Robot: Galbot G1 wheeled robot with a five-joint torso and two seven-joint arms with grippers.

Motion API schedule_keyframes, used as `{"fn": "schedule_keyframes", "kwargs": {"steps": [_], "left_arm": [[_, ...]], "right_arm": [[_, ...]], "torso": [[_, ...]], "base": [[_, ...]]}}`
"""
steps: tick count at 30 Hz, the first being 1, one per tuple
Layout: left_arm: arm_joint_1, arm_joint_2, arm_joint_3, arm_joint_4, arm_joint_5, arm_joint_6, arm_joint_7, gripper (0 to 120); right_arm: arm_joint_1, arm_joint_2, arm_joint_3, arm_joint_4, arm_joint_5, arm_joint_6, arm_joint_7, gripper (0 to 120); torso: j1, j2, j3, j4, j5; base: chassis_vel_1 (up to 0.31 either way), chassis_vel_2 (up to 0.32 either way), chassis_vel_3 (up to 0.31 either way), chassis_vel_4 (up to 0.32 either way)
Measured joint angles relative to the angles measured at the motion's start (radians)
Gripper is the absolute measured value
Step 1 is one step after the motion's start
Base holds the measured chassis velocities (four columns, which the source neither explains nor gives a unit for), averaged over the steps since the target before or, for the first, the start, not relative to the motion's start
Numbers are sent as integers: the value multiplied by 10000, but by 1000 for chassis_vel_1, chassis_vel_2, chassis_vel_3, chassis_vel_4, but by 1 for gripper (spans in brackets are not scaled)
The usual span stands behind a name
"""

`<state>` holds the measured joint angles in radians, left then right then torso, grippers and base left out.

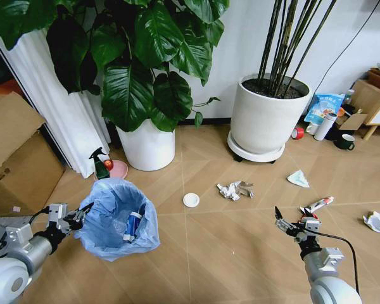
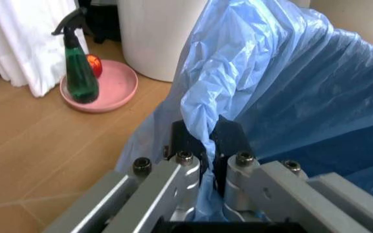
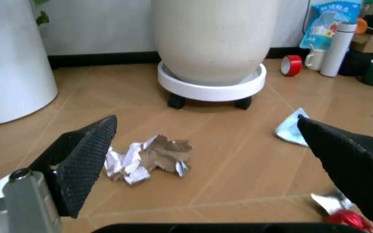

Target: Pick up the trash bin and place the garbage on the floor into it.

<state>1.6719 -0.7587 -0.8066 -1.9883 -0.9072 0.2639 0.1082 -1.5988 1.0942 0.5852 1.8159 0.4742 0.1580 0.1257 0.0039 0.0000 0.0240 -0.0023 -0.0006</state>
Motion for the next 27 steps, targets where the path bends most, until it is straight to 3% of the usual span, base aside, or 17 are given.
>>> {"fn": "schedule_keyframes", "kwargs": {"steps": [27], "left_arm": [[-8, 7, 12, -29, -19, 12, -9, 0]], "right_arm": [[189, -4, -118, -119, -58, 111, -72, 100]], "torso": [[0, 0, 0, 0, -2]], "base": [[-129, 133, 125, -138]]}}
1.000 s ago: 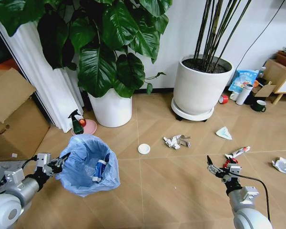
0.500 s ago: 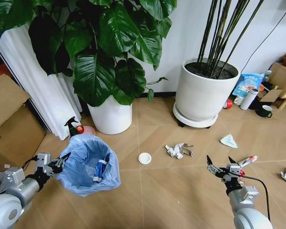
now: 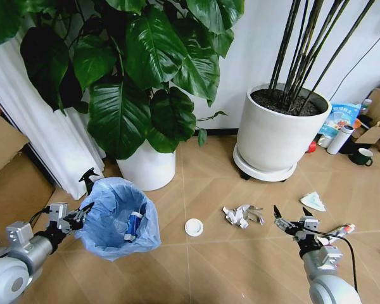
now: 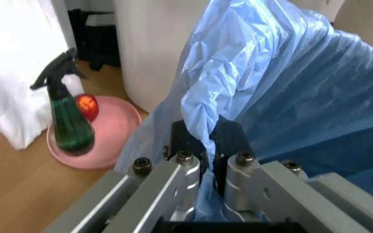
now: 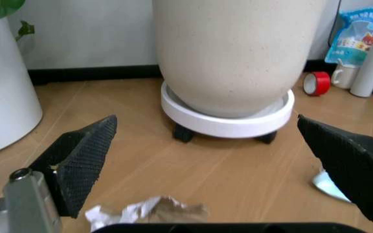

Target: Pick up the trash bin and place the garbage on the floor into it.

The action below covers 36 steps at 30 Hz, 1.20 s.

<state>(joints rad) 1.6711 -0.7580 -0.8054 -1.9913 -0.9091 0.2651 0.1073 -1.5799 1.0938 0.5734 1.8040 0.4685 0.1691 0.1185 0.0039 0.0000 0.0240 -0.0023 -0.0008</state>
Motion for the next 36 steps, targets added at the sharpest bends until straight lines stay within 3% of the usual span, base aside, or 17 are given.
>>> {"fn": "schedule_keyframes", "kwargs": {"steps": [16, 22, 28, 30, 36], "left_arm": [[197, 164, -67, -39, -31, 1, 31, 0], [239, 537, -61, -55, -107, 1, 46, 0], [358, 812, -48, -84, -128, -137, 293, 0], [370, 830, -48, -89, -128, -153, 303, 0], [405, 954, -52, -31, -170, -177, 264, 0]], "right_arm": [[518, -20, -769, -295, -387, 182, -161, 100], [1333, 255, -2151, -892, -230, -282, -373, 100], [2905, 419, -4228, -2506, 499, -391, -469, 100], [3086, 434, -4436, -2686, 551, -389, -474, 100], [4792, 1199, -6114, -4181, 1005, -459, -566, 100]], "torso": [[-1, 0, -1, 0, -1], [-1, 0, 0, 0, 2], [0, 0, 0, 2, -1], [0, 0, 0, 0, -4], [0, 0, 1, 2, -1]], "base": [[-39, 42, 47, -40], [0, 0, 0, 0], [0, 0, 0, 0], [0, 0, 0, 0], [0, 0, 0, 0]]}}
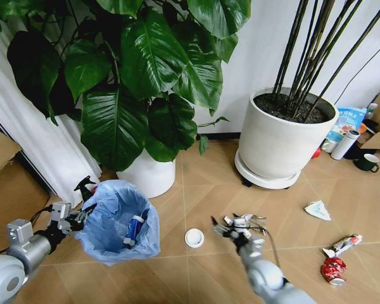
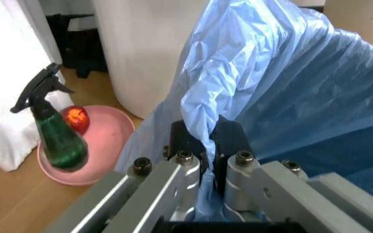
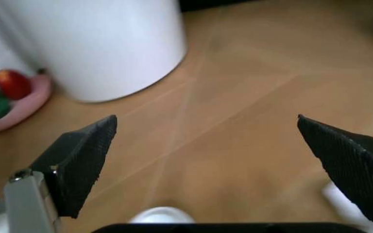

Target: Pick up the trash bin and place the garbage on the floor into it.

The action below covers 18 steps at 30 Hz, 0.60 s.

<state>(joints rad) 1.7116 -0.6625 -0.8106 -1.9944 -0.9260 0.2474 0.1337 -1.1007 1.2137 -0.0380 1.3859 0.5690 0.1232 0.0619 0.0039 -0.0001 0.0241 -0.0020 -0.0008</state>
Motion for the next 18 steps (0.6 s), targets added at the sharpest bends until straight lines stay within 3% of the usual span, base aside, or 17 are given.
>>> {"fn": "schedule_keyframes", "kwargs": {"steps": [6, 18], "left_arm": [[-31, 121, -35, 127, -118, 2, -67, 0], [-184, 126, -18, 247, -186, 9, -76, 0]], "right_arm": [[843, 251, -1028, -718, 391, -704, 317, 100], [1276, 2, -1770, -742, 902, -2354, 1190, 100]], "torso": [[0, 0, 0, -1, -2], [0, 0, 0, -3, -2]], "base": [[0, 0, 0, 0], [0, 0, 0, 0]]}}
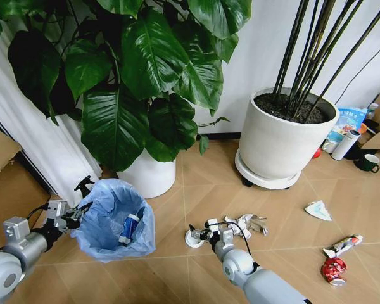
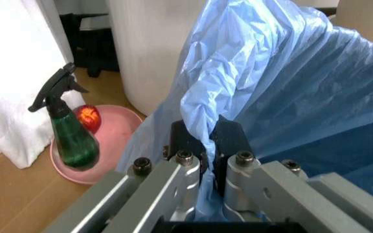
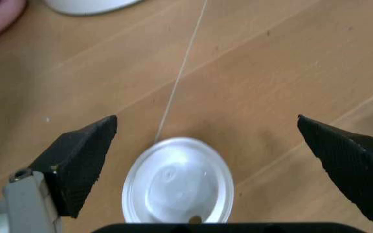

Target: Pick up the trash bin and place the garbage on the floor into it.

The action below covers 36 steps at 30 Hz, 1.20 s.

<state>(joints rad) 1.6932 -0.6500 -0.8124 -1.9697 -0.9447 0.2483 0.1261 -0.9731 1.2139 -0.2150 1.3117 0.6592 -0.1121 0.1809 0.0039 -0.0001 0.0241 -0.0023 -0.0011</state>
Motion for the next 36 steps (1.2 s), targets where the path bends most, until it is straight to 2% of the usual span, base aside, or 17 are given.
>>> {"fn": "schedule_keyframes", "kwargs": {"steps": [15, 25, 36], "left_arm": [[287, 90, -386, -163, -161, 73, -153, 0], [599, -146, -421, -156, 157, -61, 3, 0], [526, -41, -378, -145, 132, -86, 53, 0]], "right_arm": [[241, 213, -274, -547, 1554, -174, -322, 100], [340, 418, -272, -1204, 1100, -37, -320, 100], [627, 670, -465, -1986, 408, 12, -225, 100]], "torso": [[0, 0, -1, 1, 4], [0, 0, -1, 2, 4], [0, 0, -1, 1, 3]], "base": [[0, 0, 0, 0], [0, 0, 0, 0], [0, 0, 0, 0]]}}
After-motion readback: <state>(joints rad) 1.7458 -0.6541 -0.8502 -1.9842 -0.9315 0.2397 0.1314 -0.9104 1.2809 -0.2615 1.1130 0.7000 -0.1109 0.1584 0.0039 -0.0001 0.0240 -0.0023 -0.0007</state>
